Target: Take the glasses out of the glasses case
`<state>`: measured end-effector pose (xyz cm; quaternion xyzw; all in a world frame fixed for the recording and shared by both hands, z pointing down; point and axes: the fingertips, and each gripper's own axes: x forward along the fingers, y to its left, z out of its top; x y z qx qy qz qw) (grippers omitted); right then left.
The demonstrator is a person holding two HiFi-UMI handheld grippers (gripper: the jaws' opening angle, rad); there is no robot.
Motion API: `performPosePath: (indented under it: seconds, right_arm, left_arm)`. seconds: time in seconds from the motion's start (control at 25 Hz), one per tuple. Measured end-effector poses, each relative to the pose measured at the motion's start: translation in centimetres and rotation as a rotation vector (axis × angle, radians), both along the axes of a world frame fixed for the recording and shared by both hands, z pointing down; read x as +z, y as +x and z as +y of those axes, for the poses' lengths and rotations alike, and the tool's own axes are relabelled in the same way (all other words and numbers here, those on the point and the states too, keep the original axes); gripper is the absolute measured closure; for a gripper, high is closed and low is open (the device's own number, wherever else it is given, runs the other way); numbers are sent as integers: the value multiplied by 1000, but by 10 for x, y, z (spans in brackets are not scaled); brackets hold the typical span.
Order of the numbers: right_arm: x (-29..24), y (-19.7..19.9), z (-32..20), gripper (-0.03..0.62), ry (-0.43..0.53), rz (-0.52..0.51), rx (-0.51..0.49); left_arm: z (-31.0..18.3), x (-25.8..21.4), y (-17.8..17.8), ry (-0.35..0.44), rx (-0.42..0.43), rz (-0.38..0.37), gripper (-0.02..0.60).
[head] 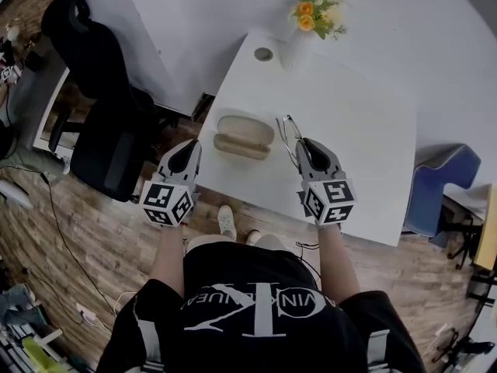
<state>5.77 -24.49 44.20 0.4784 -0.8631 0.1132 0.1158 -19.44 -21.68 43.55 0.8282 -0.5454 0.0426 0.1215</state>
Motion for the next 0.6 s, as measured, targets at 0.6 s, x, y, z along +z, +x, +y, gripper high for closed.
performPosePath:
  seconds: [0.6]
  right_arm:
    - [-18,30,31,540,45,-46,17]
  left_arm:
    - [40,-27,-2,67,-79,-14,568]
